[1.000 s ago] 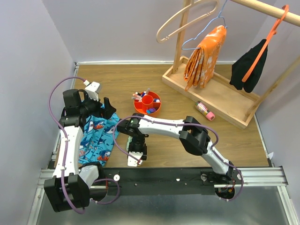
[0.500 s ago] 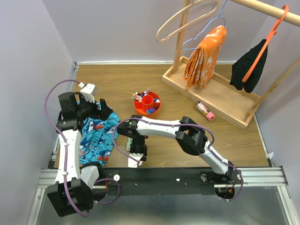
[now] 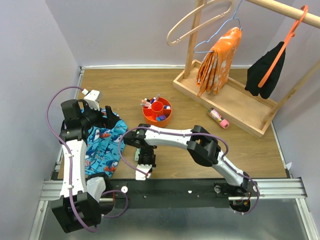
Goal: Sort the stationery into containers
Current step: Pick up the pen from the corner of the board, then place the pen in the storage box.
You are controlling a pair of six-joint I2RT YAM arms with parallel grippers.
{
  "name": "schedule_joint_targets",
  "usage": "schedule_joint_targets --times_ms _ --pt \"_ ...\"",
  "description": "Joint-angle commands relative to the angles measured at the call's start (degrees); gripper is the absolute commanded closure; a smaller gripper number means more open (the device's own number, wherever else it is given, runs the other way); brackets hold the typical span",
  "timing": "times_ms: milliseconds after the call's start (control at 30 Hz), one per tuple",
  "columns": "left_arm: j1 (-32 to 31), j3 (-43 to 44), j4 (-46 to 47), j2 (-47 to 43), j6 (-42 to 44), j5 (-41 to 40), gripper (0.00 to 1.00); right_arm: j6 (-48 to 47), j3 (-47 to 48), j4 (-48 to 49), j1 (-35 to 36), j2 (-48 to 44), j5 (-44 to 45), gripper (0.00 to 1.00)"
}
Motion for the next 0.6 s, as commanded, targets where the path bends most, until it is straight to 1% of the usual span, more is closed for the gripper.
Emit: schedule_joint_targets --times_ms 0,33,67,100,133,200,233,267,300,333,367,400,433,467,500,533,567 --pt "0.4 -0.3 -0.4 -0.9 -1.1 3.4 0.01 8.7 1.3 -2.4 -3.3 -1.3 4.5 0.97" --pt "0.4 -0.2 -0.3 -0.9 -1.1 3.8 0.01 10.5 2.4 -2.4 -5.9 -2.5 1.3 0.98" --pt "0.3 -0.1 -0.4 -1.0 -1.3 4.1 0.01 15.0 3.8 -2.4 -7.4 -3.7 -0.6 0.98" --pt "0.2 0.0 -0.4 -0.9 -1.3 4.4 0.01 17.0 6.3 -2.4 -8.8 -5.8 -2.4 0.99" --pt "0.1 0.2 -0.3 -0.9 -1.3 4.5 0.01 19.0 7.3 -2.4 -11.4 -6.9 -5.6 0.99" --pt "-0.2 0.4 -0.1 -0.8 -1.5 4.9 0.01 23.8 9.3 -2.3 -14.2 -8.7 -9.5 0.99" --pt "-0.4 0.3 0.3 -0.7 -1.8 5.2 0.01 25.5 9.9 -2.3 -17.0 -9.8 -13.8 0.99" --pt "-0.4 0.4 0.7 -0.5 -1.9 5.3 0.01 29.8 10.6 -2.2 -18.5 -10.0 -16.5 0.99" --pt "-0.4 0.1 0.9 -0.4 -2.1 5.6 0.01 32.2 11.2 -1.2 -20.0 -10.1 -19.3 0.99" --pt "-0.4 -0.1 1.6 -0.1 -2.2 6.6 0.01 34.9 11.7 0.1 -23.3 -10.3 -25.5 0.99" --pt "-0.3 0.0 1.5 0.7 -2.1 7.5 0.01 42.3 11.3 2.1 -25.0 -10.9 -28.6 0.99" --pt "-0.4 0.0 1.6 1.1 -2.1 8.4 0.01 46.0 10.4 7.8 -26.7 -11.4 -31.5 0.99" --pt "-0.4 0.4 1.5 1.7 -1.9 9.8 0.01 49.7 6.9 11.7 -29.8 -12.3 -36.0 0.99" --pt "-0.4 0.7 1.2 3.1 -1.4 10.4 0.01 58.5 4.4 16.7 -31.3 -15.0 -37.5 0.99" --pt "-0.4 1.1 0.8 4.0 -1.0 10.6 0.01 62.8 0.8 28.6 -32.6 -16.6 -38.5 0.99" --pt "-0.4 2.2 -0.1 4.7 -0.3 11.1 0.01 67.1 -2.8 35.8 -34.6 -18.9 -39.2 0.99" --pt "-0.4 3.0 -0.6 6.2 1.1 11.4 0.01 71.4 -11.3 43.3 -35.5 -21.0 -39.0 0.99"
